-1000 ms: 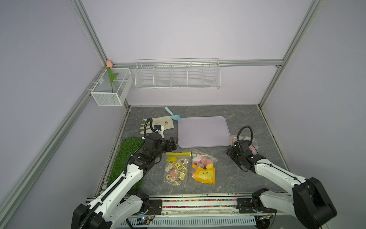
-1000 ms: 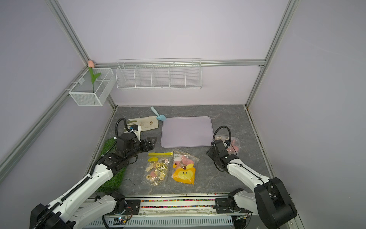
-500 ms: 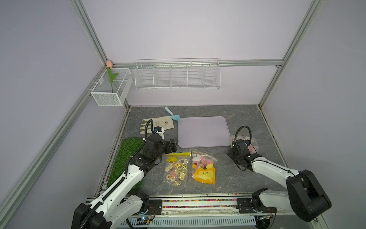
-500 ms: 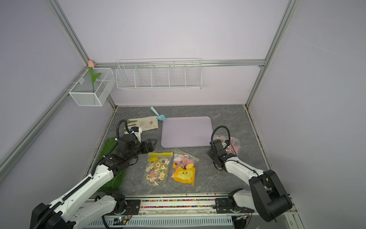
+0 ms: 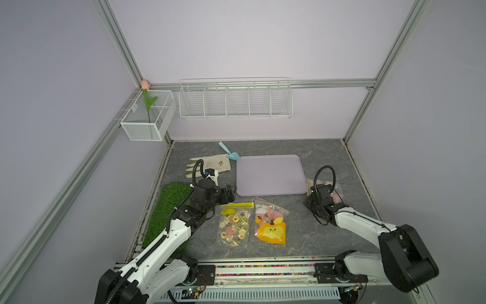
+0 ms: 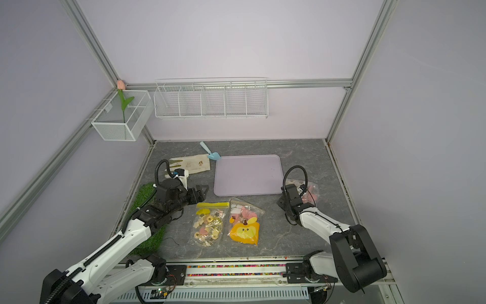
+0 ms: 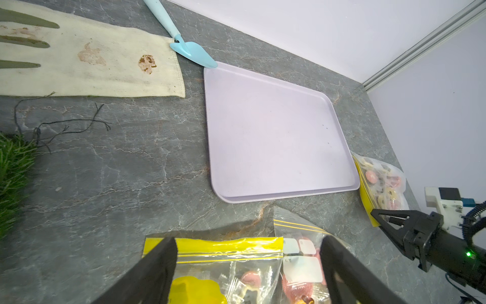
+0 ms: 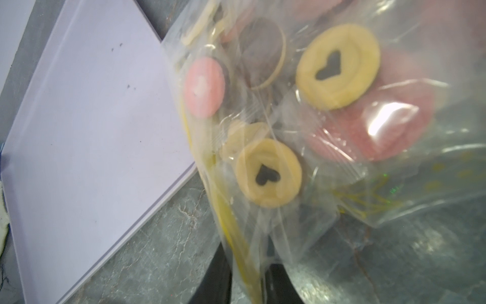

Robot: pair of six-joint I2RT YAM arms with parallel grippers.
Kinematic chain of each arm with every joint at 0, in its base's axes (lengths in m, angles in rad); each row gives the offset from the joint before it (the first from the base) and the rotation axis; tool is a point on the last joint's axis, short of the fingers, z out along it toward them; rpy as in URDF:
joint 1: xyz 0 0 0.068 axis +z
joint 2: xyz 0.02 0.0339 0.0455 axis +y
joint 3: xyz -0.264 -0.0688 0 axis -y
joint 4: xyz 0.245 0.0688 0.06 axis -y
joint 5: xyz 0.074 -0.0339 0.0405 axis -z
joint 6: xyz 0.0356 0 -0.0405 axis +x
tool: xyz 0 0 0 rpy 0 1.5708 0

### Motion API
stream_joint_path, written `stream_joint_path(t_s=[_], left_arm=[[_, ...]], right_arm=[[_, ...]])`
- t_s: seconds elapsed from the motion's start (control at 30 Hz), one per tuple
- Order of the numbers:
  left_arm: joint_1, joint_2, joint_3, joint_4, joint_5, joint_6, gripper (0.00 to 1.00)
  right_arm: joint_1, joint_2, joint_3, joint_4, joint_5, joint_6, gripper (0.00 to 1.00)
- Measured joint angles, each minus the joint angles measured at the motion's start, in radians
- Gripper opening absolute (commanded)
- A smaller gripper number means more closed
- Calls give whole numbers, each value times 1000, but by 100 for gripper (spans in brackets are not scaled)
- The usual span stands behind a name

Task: Pour cookies out of the ziploc bag
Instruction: Pick up the ziploc bag from the center of the board.

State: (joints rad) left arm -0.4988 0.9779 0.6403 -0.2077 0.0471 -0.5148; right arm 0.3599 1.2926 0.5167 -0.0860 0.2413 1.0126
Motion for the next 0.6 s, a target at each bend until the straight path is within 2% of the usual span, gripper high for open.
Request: stream_joint_path(t_s=[0.2, 0.6], left_arm=[[0, 2, -1, 0, 5, 19, 87], [-1, 7, -1, 21, 57, 63, 87]], right_arm=[[-19, -16, 31, -41, -15, -53, 7], [-66, -111, 65, -169, -42, -155, 7]])
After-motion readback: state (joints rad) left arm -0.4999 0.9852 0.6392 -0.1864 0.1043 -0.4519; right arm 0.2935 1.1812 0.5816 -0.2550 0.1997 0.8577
